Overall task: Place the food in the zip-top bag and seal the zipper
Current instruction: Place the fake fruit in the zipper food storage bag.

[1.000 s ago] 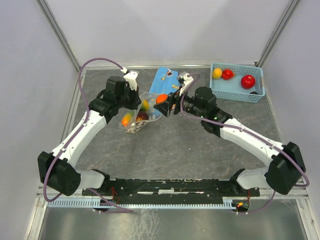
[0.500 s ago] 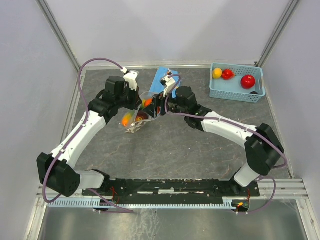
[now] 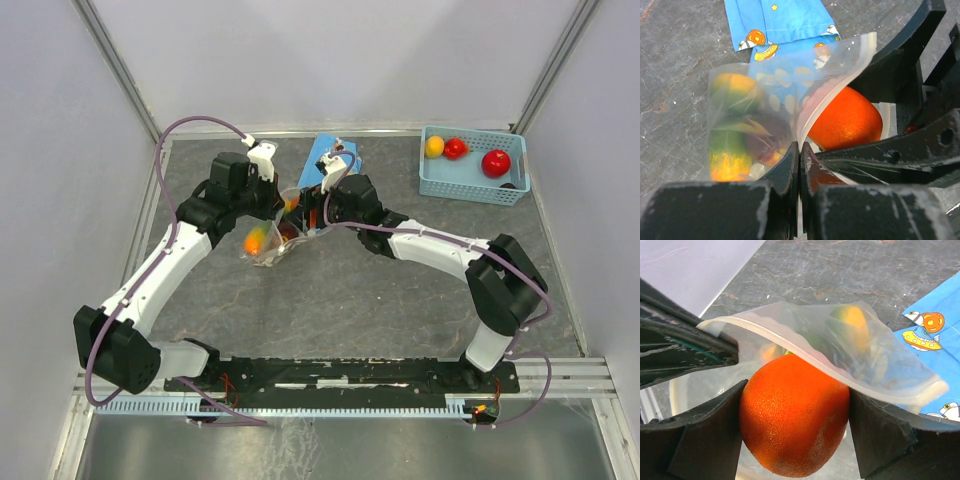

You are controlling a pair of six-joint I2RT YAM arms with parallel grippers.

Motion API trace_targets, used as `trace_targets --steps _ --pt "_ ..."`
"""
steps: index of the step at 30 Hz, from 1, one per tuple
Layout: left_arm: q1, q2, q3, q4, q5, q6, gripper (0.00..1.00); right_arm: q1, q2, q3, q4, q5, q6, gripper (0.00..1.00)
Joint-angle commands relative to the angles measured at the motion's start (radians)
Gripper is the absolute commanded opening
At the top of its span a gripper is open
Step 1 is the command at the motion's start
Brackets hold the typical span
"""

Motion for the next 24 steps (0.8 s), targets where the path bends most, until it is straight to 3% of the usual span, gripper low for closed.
trace_targets --steps 1,7,24 --pt "0.005 -0.037 0.037 0.044 0.024 -0.047 0.03 0.004 0.016 0.066 0.036 0.073 -0.019 0.68" --pt "0.006 -0.036 0.036 0.045 0.025 -0.047 0.03 0.004 0.026 0.074 0.025 0.095 -0.022 0.81" --pt "0.012 -0.036 0.036 0.047 0.028 -0.054 0.03 0.004 -0.079 0.054 -0.057 0.116 -0.052 0.88"
